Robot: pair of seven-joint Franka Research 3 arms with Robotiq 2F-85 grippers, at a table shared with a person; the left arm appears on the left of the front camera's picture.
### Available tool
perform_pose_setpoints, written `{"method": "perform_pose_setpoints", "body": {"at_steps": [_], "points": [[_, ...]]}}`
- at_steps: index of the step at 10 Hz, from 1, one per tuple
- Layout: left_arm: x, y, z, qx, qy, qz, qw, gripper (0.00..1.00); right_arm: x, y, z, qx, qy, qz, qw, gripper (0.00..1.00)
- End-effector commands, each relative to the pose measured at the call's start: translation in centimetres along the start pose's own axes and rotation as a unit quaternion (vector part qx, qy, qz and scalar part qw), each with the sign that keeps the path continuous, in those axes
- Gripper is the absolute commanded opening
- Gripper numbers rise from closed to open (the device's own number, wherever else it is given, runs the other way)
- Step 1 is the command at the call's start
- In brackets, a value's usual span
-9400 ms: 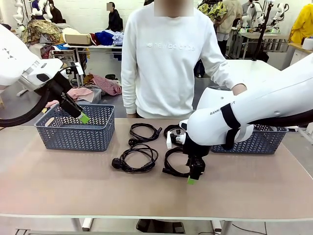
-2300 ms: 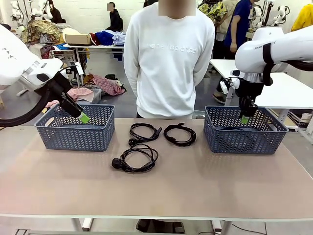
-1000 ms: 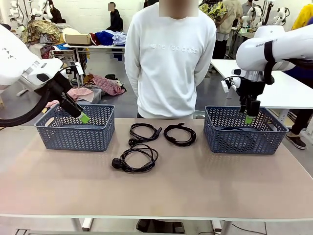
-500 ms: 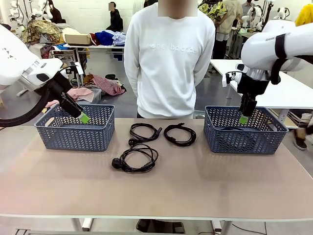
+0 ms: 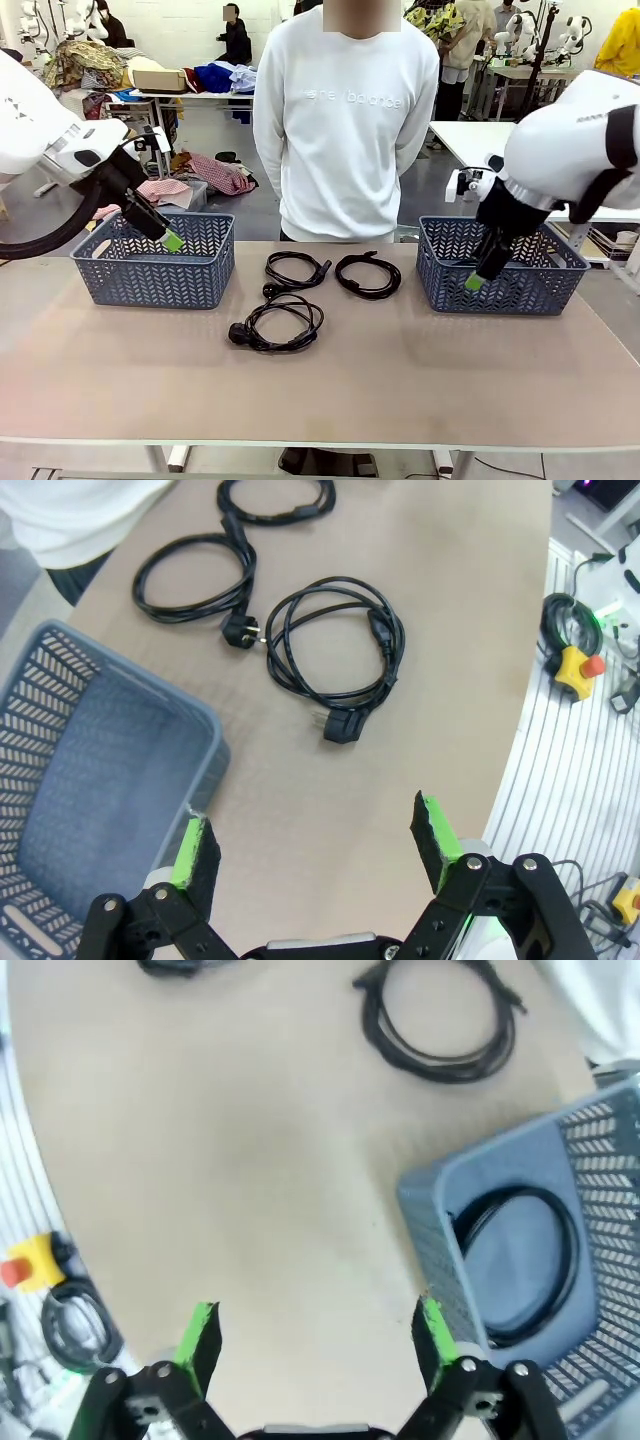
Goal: Organize the cables according to human instructions.
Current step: Pick up a bundle of cables and place it in the basket indicated by the human.
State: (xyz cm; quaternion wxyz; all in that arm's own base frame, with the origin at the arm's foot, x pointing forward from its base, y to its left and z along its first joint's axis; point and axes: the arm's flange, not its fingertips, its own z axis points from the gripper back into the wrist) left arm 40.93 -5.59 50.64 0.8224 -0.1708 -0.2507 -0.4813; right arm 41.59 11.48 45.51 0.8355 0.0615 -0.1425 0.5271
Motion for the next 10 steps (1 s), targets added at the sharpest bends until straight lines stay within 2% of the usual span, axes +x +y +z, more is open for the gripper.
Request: {"method": "perform_pose_setpoints", "body": {"at_steps": [1, 5, 6, 10], "points": [[-0.2, 0.1, -0.1, -0.007, -0.011, -0.008, 1.000, 1.00, -0.5, 2.8, -0.2, -0.019, -0.037, -0.005, 0.999, 1.00], [-0.2, 0.1, -0.1, -0.007, -0.011, -0.008, 1.000, 1.00, -0.2, 3.8, -0.7, 0.005, -0.032, 0.003, 0.999, 1.00], [-0.2, 0.1, -0.1, -0.007, -0.011, -0.008, 1.000, 1.00, -0.4, 4.0, -0.2, -0.010, -0.025, 0.011, 1.000, 1.00], [-0.2, 0.1, -0.1, -0.007, -0.011, -0.008, 1.000, 1.00, -0.4, 4.0, -0.2, -0.010, -0.025, 0.011, 1.000, 1.00]]}}
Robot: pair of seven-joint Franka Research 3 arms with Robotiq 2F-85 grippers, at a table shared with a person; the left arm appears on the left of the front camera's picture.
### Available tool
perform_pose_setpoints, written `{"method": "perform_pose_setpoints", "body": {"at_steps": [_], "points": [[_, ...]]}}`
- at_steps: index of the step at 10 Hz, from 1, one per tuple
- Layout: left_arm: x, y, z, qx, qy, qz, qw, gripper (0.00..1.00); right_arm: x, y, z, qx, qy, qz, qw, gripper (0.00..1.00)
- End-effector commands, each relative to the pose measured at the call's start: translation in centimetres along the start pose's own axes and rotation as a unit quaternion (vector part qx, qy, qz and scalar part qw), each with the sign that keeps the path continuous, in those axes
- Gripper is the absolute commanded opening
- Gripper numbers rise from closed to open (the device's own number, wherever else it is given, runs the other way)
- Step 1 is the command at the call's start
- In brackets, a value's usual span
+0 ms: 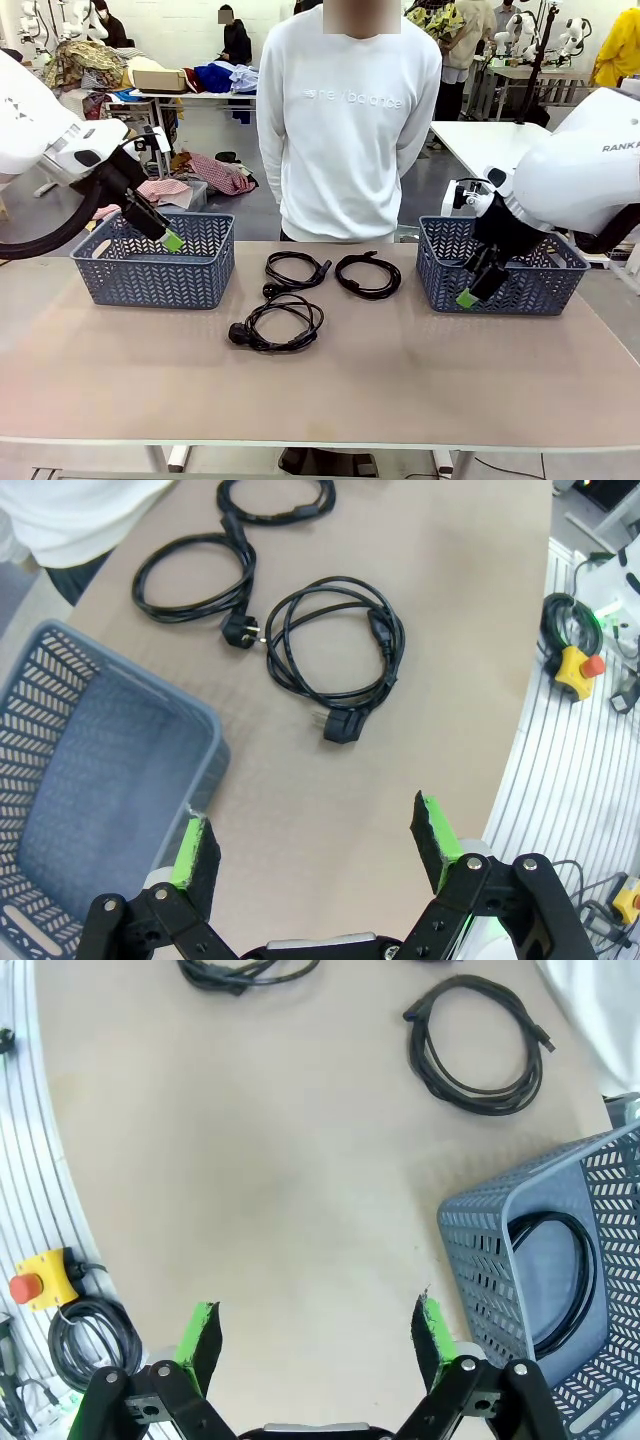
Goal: Organize the cables according to human instructions.
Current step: Pick up a bundle of cables and place it in the basket indicated by the human.
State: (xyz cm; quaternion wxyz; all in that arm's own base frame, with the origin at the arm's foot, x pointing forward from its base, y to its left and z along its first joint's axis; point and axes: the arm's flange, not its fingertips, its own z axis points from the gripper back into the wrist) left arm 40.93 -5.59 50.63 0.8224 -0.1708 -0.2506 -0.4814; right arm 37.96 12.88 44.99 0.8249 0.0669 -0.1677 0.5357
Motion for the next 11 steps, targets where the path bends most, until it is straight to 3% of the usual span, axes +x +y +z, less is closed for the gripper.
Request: {"method": "perform_pose_setpoints", "body": {"at_steps": [1, 11], "points": [[-0.18, 0.07, -0.06, -0.007, -0.011, -0.008, 1.000, 1.00, 0.03, 0.05, 0.05, -0.003, 0.000, -0.003, 1.000, 1.00], [-0.18, 0.07, -0.06, -0.007, -0.011, -0.008, 1.000, 1.00, 0.03, 0.05, 0.05, -0.003, 0.000, -0.003, 1.000, 1.00]]}}
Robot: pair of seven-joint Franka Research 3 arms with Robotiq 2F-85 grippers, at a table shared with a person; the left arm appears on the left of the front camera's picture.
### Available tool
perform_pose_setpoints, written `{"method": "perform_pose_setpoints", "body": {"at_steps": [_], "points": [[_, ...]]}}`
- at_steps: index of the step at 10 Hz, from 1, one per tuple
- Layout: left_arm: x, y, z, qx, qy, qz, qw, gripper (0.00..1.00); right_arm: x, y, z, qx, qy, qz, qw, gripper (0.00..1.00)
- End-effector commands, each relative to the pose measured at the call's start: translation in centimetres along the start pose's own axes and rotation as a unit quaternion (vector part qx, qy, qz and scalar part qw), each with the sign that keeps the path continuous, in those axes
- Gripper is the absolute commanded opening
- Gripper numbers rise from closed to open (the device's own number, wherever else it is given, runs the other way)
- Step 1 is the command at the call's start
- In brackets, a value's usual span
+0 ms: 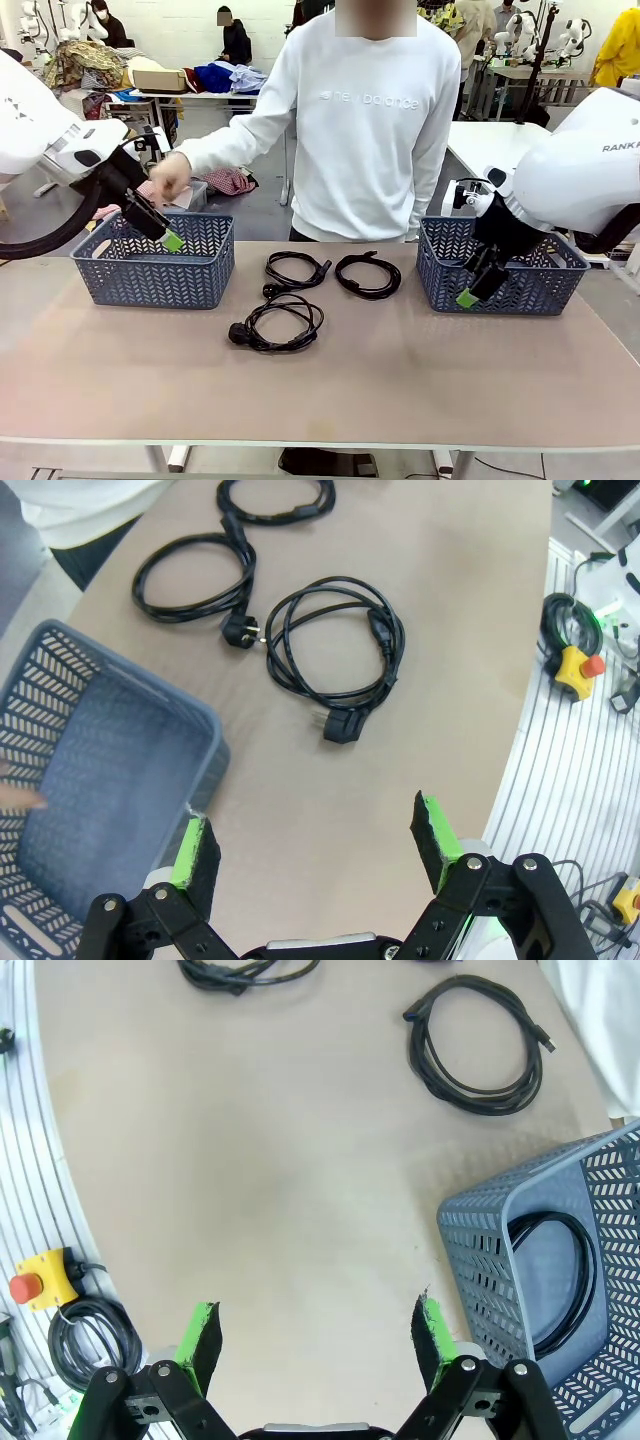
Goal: Organize the cables according to human instructions.
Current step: Pick up a bundle of cables and place it in the basket indicated by the human.
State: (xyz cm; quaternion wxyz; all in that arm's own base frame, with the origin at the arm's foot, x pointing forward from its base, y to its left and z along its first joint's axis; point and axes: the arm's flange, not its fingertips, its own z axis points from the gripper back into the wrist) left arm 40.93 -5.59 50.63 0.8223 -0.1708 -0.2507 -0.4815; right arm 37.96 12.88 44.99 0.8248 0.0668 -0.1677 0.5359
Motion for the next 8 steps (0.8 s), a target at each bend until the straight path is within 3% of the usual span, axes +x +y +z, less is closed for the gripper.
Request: {"method": "perform_pose_setpoints", "body": {"at_steps": [1, 6, 8], "points": [[-0.2, 0.1, -0.1, -0.007, -0.011, -0.008, 1.000, 1.00, 0.0, 0.1, 0.1, -0.003, 0.000, -0.003, 1.000, 1.00], [-0.2, 0.1, -0.1, -0.007, -0.011, -0.008, 1.000, 1.00, 0.0, 0.1, 0.1, -0.003, 0.000, -0.003, 1.000, 1.00], [0.9, -0.1, -0.8, -0.006, 0.019, -0.028, 0.999, 1.00, 0.0, 0.1, 0.1, -0.003, 0.000, -0.003, 1.000, 1.00]]}}
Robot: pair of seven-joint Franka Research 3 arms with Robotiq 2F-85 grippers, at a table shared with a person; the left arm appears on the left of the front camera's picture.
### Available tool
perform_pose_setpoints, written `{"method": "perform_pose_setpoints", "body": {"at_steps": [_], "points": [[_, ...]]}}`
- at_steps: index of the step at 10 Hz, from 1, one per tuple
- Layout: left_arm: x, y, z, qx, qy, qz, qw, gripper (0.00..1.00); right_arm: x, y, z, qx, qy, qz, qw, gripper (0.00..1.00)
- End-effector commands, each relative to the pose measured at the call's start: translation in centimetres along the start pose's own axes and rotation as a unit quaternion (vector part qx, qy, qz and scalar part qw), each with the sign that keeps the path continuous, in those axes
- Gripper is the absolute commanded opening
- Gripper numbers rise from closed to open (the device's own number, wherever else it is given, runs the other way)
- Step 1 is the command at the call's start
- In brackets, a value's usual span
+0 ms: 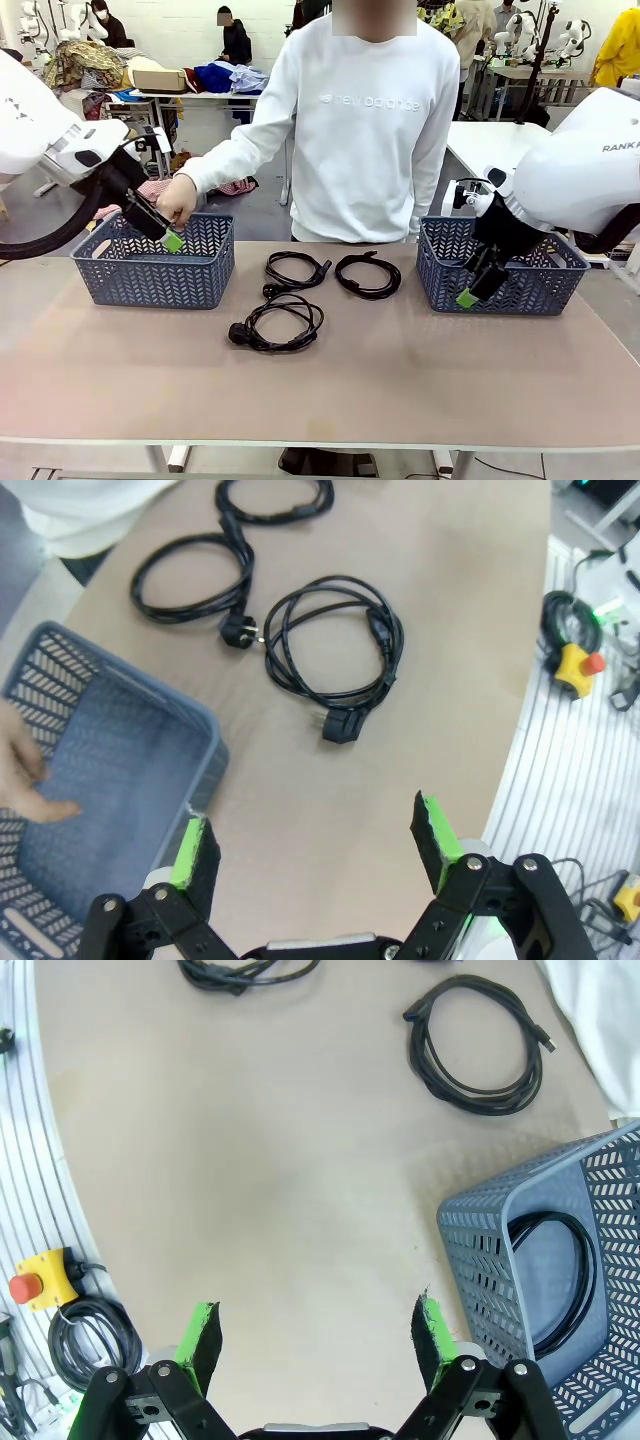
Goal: Organize the cables according to human instructions.
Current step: Pick up a bundle of cables and place it in the basket indicated by the human.
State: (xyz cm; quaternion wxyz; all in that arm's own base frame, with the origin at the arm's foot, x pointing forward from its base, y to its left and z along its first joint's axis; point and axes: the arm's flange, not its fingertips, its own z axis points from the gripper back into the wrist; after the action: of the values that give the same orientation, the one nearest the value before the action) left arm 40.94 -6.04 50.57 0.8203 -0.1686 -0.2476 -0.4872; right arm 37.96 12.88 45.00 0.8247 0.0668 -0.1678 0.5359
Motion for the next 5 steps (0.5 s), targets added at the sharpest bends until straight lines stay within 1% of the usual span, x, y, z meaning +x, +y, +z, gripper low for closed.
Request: {"method": "perform_pose_setpoints", "body": {"at_steps": [1, 2, 3, 5], "points": [[1.8, 0.0, -1.5, -0.006, 0.037, -0.050, 0.998, 1.00, 0.0, 0.1, 0.0, -0.003, 0.000, -0.003, 1.000, 1.00], [3.0, -0.1, -2.6, -0.005, 0.062, -0.077, 0.995, 1.00, 0.0, 0.1, 0.0, -0.003, 0.000, -0.003, 1.000, 1.00], [4.8, -0.6, -4.3, -0.004, 0.097, -0.117, 0.988, 1.00, 0.0, 0.1, 0.0, -0.003, 0.000, -0.003, 1.000, 1.00], [7.0, -1.4, -6.9, 0.000, 0.136, -0.159, 0.978, 1.00, 0.0, 0.1, 0.0, -0.003, 0.000, -0.003, 1.000, 1.00]]}}
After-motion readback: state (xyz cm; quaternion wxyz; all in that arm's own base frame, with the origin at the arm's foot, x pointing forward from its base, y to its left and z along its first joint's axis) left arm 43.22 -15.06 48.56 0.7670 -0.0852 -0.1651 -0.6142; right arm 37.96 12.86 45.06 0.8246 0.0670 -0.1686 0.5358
